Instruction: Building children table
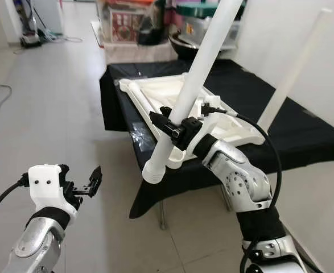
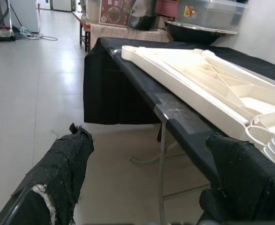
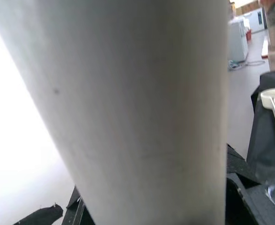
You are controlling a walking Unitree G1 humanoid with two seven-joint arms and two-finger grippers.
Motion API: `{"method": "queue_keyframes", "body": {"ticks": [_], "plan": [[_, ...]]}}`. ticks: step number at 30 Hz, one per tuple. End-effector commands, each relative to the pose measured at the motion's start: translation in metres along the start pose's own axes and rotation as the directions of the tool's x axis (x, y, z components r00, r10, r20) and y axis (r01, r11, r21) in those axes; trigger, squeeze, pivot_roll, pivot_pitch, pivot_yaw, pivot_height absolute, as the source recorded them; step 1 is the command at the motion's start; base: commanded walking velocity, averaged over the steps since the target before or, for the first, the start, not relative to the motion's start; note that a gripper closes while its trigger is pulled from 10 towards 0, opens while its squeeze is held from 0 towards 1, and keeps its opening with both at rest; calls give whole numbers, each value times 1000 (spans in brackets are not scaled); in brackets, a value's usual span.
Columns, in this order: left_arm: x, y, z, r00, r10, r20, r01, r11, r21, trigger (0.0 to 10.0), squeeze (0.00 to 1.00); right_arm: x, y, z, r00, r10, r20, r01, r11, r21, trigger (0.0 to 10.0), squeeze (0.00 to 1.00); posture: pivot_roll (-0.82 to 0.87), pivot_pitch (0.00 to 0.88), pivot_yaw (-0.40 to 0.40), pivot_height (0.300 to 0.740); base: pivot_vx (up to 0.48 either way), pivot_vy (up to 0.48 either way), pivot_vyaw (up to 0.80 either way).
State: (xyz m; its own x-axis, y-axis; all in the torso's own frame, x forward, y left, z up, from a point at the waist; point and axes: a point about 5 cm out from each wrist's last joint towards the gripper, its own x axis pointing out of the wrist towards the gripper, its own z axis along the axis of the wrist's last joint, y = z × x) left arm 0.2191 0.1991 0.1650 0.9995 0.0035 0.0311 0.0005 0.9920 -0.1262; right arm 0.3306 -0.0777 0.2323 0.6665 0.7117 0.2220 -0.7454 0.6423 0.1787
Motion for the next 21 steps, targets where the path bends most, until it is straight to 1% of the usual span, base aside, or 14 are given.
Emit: {"method": "queue_keyframes", "body": {"ticks": [1, 6, 8, 18, 21], "plan": [[2, -2, 1, 1000, -18, 2, 18, 1000, 18, 10000, 0, 1, 1, 5, 1000, 6, 24, -6, 1000, -21, 10000, 0, 90, 0, -81, 740, 251, 0, 0], [2, -4, 1, 1000, -30, 6, 30, 999, 18, 10000, 0, 3, 2, 7, 999, 10, 33, -9, 1000, -23, 10000, 0, 92, 0, -81, 740, 0, 0, 0], [2, -4, 0, 1000, -29, 2, 29, 999, 30, 10000, 0, 4, 2, 7, 999, 12, 37, -11, 1000, -26, 10000, 0, 93, 0, -80, 740, 0, 0, 0], [2, -5, 1, 999, -44, 7, 44, 999, 24, 10000, 0, 6, 3, 7, 999, 18, 41, -17, 999, -37, 10000, 0, 98, 0, -81, 740, 0, 0, 0], [3, -6, 2, 999, -52, 12, 52, 998, 26, 10000, 0, 6, 4, 7, 999, 22, 43, -20, 999, -37, 10000, 0, 98, 0, -80, 740, 447, 0, 0]]}}
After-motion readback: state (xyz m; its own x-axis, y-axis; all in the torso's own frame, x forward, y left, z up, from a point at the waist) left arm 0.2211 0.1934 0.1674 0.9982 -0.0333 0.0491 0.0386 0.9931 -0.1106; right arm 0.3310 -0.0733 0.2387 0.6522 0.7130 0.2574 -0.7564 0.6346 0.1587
